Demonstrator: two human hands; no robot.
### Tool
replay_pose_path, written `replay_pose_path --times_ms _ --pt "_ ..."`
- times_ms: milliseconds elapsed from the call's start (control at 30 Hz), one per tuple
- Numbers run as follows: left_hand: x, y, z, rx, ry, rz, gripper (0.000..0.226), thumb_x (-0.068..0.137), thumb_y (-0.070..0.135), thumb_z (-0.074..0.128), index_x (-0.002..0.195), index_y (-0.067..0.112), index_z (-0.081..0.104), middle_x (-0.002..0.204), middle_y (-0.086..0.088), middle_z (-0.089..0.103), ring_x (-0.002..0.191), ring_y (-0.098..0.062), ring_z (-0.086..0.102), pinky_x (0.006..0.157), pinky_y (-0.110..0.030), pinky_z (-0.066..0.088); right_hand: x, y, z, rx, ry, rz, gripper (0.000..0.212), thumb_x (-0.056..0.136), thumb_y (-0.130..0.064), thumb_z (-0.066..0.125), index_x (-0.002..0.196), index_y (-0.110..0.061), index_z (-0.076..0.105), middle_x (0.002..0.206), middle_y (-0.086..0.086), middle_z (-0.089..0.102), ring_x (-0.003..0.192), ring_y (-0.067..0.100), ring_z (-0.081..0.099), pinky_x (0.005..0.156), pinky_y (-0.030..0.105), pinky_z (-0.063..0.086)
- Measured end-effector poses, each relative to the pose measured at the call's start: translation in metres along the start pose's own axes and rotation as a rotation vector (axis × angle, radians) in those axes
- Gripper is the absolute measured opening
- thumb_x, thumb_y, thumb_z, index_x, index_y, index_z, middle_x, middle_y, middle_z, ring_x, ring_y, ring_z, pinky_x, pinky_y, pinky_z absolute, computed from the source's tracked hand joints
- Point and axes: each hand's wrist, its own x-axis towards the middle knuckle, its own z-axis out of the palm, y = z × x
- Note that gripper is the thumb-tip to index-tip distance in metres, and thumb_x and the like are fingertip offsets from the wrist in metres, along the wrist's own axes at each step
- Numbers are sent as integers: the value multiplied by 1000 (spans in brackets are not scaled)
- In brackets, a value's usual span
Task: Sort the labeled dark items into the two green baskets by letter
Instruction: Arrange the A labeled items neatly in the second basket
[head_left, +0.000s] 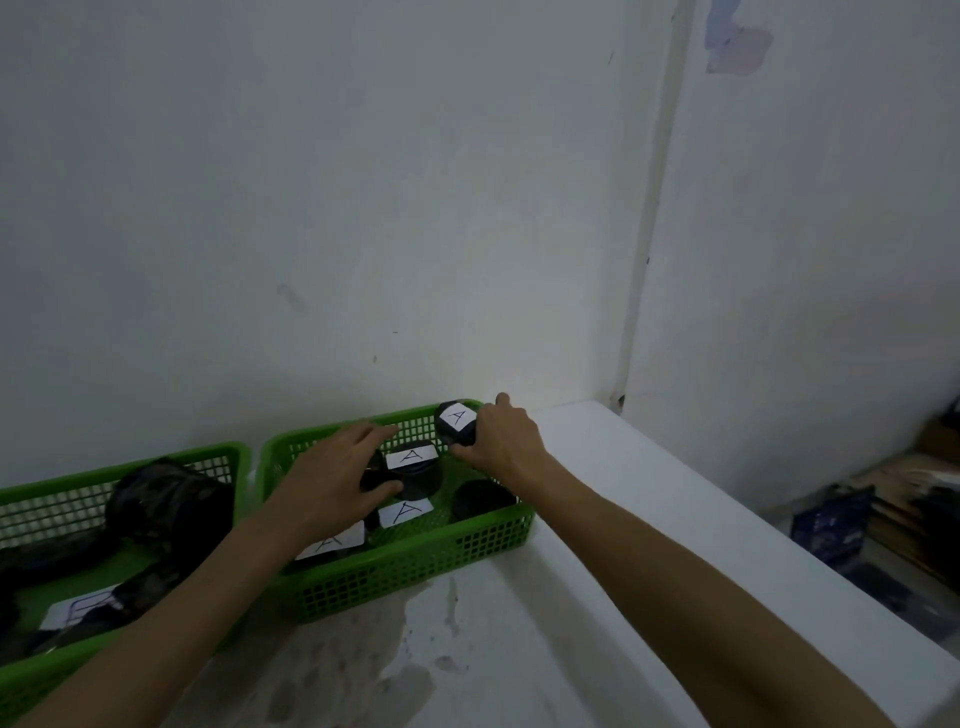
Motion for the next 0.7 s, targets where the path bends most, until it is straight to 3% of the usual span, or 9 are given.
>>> replay_pose_path --times_ms 200,267,333,400,533,600,700 --pt "5 -14 24 -5 -102 15 60 89 51 61 140 24 46 129 6 54 116 -14 52 87 -30 51 20 -3 32 -37 -59 5 48 84 -45 70 108 -5 63 117 15 52 101 32 62 70 34 41" --pt "7 -16 29 2 -116 14 59 89 50 61 139 23 48 130 6 54 117 -15 52 88 -31 51 23 -3 37 -65 -85 -8 38 83 -43 71 84 -7 61 102 12 55 101 30 63 70 33 44" --pt "10 -15 34 3 -133 19 58 88 50 62 138 23 50 128 6 55 117 -15 53 86 -29 49 25 -3 41 -99 -109 -4 44 80 -43 74 65 -14 45 83 6 53 95 26 66 63 30 42" --pt "12 -13 40 -3 -161 30 55 87 51 62 134 24 52 122 7 56 113 -14 53 82 -27 48 25 -3 44 -123 -134 -13 41 78 -46 75 72 -14 50 81 4 56 91 23 67 61 29 41" --pt "20 -2 48 -32 -212 14 50 86 56 61 126 26 57 114 9 57 106 -11 53 78 -27 48 27 -5 42 -210 -139 -75 42 77 -51 76 94 -15 63 102 7 68 96 24 66 67 31 46" --pt "26 6 51 -26 -240 21 54 87 52 62 133 25 53 122 6 56 112 -13 53 82 -31 50 26 -3 34 -220 -112 -85 44 81 -50 73 103 -13 65 107 9 67 101 27 65 74 34 49" --pt "34 17 57 28 -328 50 64 88 33 62 147 26 37 135 1 50 119 -19 52 85 -38 52 21 7 14 -211 -67 -101 33 93 -33 61 114 -8 62 114 11 63 106 31 64 76 35 46"
